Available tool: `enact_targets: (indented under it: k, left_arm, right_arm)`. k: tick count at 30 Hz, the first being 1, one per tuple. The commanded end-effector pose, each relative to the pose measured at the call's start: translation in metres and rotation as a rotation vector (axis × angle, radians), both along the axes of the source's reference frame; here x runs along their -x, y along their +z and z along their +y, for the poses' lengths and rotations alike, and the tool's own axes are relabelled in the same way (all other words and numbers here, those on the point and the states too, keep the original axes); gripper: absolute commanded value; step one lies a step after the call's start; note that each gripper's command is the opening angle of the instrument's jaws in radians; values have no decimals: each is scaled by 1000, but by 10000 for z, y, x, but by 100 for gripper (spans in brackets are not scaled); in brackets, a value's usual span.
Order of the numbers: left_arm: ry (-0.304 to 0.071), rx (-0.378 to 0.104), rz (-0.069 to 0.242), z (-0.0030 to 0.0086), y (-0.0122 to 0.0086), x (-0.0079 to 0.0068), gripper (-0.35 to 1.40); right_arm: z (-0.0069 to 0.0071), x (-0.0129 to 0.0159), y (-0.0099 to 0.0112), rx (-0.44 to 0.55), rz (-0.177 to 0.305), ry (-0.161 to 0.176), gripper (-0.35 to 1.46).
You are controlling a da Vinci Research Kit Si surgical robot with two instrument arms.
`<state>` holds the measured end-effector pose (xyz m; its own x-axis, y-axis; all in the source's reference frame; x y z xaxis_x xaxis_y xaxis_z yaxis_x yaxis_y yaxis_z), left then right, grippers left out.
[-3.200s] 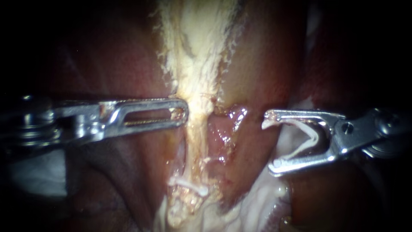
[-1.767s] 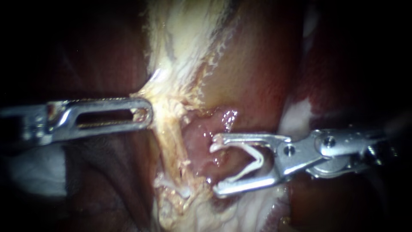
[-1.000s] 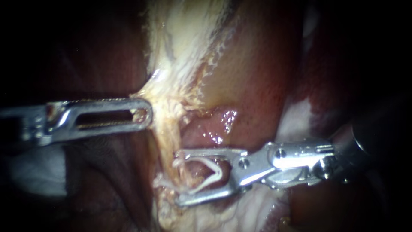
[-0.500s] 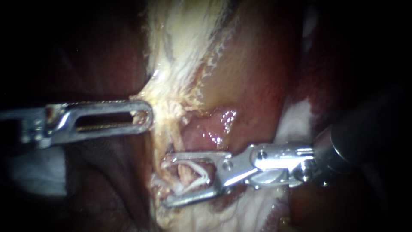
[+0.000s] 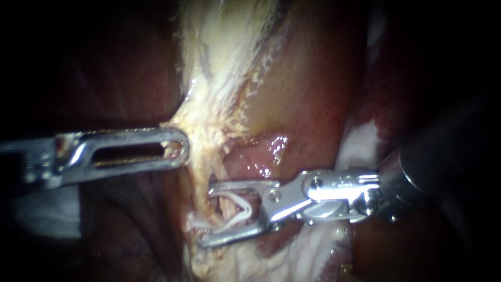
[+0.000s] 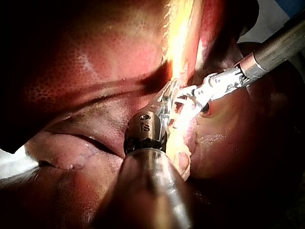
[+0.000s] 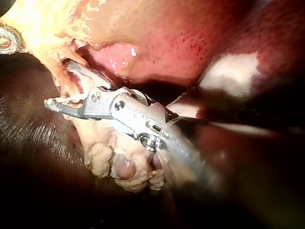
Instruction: Clipping second clip left tube
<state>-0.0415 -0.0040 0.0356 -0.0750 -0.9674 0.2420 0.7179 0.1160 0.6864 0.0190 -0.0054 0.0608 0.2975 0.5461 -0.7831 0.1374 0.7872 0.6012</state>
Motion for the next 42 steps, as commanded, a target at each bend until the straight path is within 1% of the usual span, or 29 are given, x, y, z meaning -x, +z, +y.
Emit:
enact_targets:
  k: [1, 9, 13, 15, 17, 19, 30, 42]
  left_arm:
    - [0, 0, 0, 0, 0, 0, -35]
    - [0, 0, 0, 1, 1, -1, -35]
    - [0, 0, -1, 1, 1, 0, -35]
    - [0, 0, 0, 1, 1, 0, -35]
    - [0, 0, 0, 1, 1, 0, -35]
    - [0, 0, 0, 1, 1, 0, -35]
    - [-1, 0, 0, 1, 2, 2, -35]
    - [-1, 1, 0, 1, 1, 2, -35]
  right_arm:
    - [-2, 0, -2, -11, 7, -8, 60]
    - [-17, -4, -20, -52, 42, -58, 59]
    - [-20, -10, -21, -60, 34, -65, 58]
    - [-19, -13, -19, -60, 24, -75, 58]
    - [-18, -16, -17, -49, -9, -66, 57]
    - [-17, -19, -15, -45, -21, -61, 57]
    - [-18, -35, -14, -43, -24, -54, 56]
    - [-17, -36, -12, -42, -27, -51, 53]
